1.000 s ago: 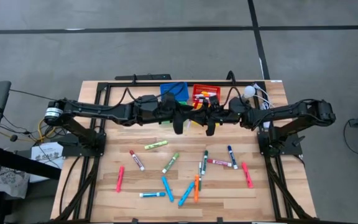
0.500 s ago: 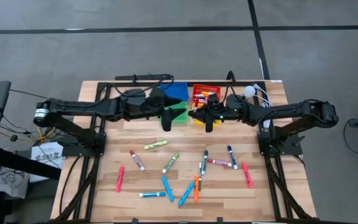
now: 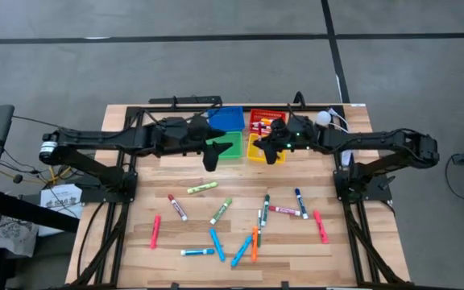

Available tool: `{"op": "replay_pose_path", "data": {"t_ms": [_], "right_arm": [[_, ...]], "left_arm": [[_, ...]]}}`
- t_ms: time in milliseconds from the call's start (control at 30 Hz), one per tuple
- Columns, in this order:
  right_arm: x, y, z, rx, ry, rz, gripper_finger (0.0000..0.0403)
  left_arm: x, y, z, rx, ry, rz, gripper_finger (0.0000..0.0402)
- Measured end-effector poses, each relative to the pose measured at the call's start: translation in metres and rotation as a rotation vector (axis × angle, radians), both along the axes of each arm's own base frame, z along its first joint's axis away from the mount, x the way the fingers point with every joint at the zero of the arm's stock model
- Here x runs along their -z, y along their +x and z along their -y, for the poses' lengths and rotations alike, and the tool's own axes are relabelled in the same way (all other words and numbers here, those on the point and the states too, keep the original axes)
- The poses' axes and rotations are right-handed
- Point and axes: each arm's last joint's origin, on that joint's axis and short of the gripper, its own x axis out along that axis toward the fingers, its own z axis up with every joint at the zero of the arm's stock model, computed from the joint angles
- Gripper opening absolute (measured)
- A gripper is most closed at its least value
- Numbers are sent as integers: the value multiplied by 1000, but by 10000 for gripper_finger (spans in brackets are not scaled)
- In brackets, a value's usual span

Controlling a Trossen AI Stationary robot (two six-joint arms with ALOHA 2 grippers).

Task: Pick & Place Markers
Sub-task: Put the red marker into the yellow bin

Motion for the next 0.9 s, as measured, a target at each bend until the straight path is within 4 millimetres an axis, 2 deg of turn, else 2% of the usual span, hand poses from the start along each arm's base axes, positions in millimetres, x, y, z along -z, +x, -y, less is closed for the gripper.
{"op": "replay_pose_path", "data": {"t_ms": [233, 433, 667, 800, 900], "right_arm": [[12, -10, 8, 20, 17, -156, 22], [2, -13, 15, 49, -60, -364, 36], [-18, -4, 22, 10, -204, -443, 22], [-12, 1, 28, 1, -220, -548, 38], [0, 8, 31, -35, -216, -632, 52]], "left_arm": [[35, -10, -4, -134, 7, -77, 236], [64, -18, -4, -164, -36, -77, 236], [79, -33, -5, -196, -57, -3, 236], [84, -41, -5, -218, -66, 11, 236], [87, -46, -5, -228, -68, 23, 236]]}}
